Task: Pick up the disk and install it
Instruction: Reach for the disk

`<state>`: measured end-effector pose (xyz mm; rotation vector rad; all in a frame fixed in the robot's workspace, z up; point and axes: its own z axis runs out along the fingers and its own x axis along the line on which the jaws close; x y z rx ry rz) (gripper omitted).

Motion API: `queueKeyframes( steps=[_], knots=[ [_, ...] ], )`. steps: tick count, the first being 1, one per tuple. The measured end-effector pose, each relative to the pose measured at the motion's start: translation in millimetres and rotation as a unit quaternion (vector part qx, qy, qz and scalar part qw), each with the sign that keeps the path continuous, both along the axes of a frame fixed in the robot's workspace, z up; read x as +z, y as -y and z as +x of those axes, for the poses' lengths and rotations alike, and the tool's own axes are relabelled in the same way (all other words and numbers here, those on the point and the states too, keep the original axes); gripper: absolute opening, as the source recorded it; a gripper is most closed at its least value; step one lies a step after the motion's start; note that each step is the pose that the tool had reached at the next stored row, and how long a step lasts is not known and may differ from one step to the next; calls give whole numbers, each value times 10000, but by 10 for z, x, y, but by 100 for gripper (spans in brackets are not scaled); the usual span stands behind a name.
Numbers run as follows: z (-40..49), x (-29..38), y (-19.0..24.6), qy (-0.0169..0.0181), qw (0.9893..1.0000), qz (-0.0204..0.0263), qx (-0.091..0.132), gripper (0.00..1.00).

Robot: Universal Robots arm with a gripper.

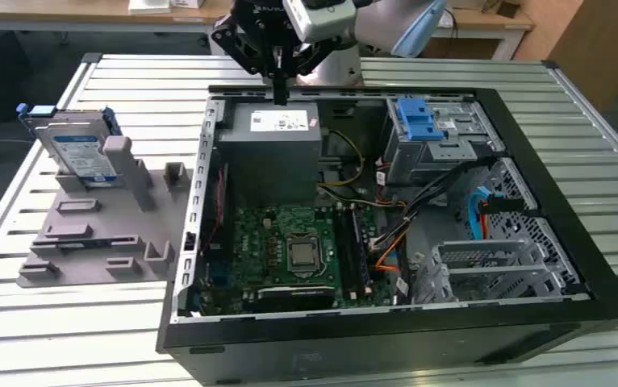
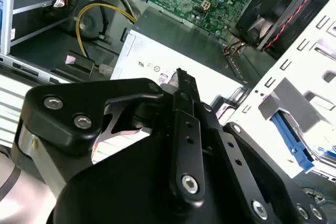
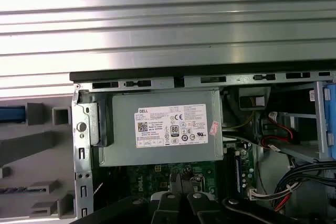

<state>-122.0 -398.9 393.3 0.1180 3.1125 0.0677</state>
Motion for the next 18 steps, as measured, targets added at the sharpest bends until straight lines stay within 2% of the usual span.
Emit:
queueKeyframes(
  steps=[18],
  knots=[
    [-34,0,0,0,10000,0,0,11]
  ],
)
